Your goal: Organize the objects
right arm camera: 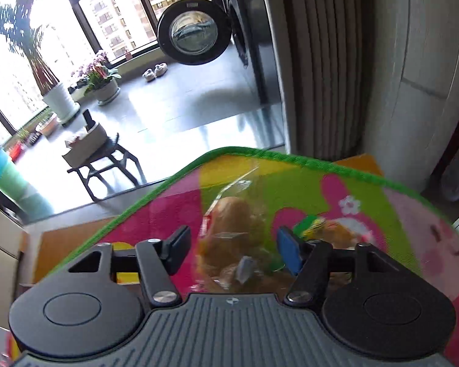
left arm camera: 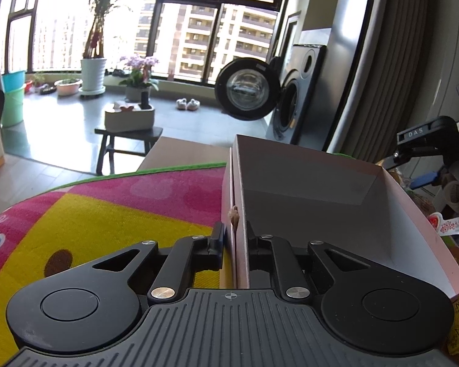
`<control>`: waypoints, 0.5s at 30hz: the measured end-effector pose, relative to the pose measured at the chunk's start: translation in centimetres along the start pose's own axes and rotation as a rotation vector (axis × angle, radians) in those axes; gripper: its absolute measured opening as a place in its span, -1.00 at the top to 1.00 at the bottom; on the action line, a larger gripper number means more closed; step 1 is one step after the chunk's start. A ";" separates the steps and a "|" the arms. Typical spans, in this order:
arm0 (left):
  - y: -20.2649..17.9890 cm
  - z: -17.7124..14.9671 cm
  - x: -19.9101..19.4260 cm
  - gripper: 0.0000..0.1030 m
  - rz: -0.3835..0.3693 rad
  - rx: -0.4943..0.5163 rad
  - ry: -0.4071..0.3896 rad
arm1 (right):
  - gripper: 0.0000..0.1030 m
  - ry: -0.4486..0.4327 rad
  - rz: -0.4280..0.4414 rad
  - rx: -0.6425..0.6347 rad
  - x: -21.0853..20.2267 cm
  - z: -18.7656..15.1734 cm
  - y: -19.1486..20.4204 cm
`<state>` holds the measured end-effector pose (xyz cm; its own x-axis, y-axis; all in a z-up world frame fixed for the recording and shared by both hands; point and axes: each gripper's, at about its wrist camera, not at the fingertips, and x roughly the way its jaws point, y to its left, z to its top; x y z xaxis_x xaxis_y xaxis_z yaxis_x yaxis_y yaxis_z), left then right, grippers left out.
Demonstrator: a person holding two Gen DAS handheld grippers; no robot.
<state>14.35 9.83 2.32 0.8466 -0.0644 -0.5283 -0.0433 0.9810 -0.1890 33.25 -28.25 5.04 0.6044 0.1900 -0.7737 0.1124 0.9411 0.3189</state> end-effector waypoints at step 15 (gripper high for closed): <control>-0.1 0.1 0.0 0.73 -0.009 -0.006 0.000 | 0.41 -0.046 0.053 -0.083 -9.2 -3.7 -0.6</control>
<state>14.37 9.77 2.42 0.8468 -0.0733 -0.5268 -0.0389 0.9793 -0.1988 24.70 -29.55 9.99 0.6434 0.2287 -0.7305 0.0152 0.9503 0.3108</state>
